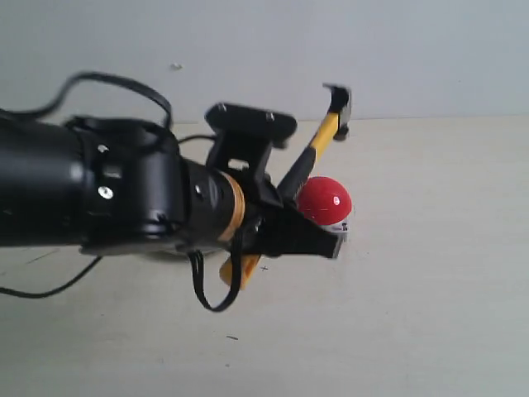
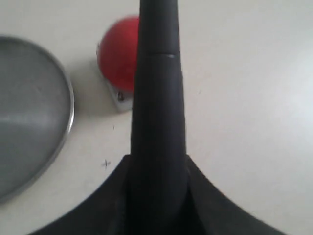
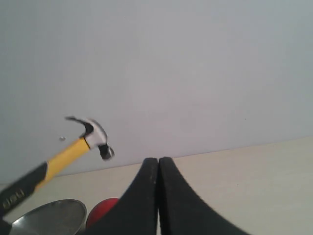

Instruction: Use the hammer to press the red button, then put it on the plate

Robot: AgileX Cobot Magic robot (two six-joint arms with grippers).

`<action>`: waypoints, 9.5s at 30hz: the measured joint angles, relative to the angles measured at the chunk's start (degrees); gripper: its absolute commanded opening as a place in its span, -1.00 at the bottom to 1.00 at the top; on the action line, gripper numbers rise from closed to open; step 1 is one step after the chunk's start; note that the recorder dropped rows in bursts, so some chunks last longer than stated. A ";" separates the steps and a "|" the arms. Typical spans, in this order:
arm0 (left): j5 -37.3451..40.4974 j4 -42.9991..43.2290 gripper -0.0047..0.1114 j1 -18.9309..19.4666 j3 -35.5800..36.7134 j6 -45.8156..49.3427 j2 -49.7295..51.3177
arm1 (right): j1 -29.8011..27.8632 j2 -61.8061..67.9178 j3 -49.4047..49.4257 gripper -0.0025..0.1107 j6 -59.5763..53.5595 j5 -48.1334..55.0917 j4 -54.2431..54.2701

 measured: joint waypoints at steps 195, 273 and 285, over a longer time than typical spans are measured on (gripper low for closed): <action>-64.52 16.29 -0.13 40.09 14.18 -39.37 21.01 | 0.00 0.00 0.00 -0.96 0.00 1.25 0.03; -31.16 21.95 -0.92 37.70 48.27 -12.31 -75.72 | 0.00 0.00 0.00 -0.96 0.00 1.73 0.26; -26.95 -20.51 -0.92 40.12 57.81 37.02 -80.36 | 0.00 0.00 0.00 -0.96 0.00 1.73 0.26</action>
